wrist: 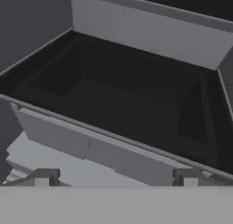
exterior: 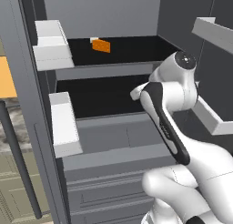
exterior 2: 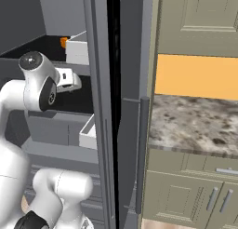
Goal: Pick the cheese from the fridge and the cheese grater from the cabinet and place them next to the salad bowl.
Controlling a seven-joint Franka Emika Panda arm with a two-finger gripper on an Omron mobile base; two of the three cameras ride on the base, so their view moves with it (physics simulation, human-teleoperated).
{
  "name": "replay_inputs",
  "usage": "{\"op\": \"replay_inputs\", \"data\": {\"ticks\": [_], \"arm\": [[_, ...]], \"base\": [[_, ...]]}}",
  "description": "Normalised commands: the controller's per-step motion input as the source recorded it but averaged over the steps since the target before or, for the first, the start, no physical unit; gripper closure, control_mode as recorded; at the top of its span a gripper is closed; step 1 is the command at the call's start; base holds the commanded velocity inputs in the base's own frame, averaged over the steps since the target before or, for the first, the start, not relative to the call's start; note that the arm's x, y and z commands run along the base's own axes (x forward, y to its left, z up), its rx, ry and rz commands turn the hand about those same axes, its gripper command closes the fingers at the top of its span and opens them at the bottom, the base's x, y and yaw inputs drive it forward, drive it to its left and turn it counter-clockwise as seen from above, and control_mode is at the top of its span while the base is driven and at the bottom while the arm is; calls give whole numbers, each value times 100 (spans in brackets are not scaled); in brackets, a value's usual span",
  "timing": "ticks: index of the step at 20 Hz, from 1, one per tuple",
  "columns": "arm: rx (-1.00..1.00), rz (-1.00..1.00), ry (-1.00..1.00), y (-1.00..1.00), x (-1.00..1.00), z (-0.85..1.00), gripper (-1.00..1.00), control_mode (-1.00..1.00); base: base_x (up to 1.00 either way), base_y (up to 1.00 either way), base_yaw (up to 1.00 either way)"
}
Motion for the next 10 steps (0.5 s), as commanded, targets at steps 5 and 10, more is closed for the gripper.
{"op": "replay_inputs", "data": {"ticks": [5, 10], "arm": [[0, 1, -9, 4, -1, 67, -100, -100], [0, 7, -19, 15, 0, 75, -100, -100]], "base": [[0, 0, 0], [0, 0, 0]]}}
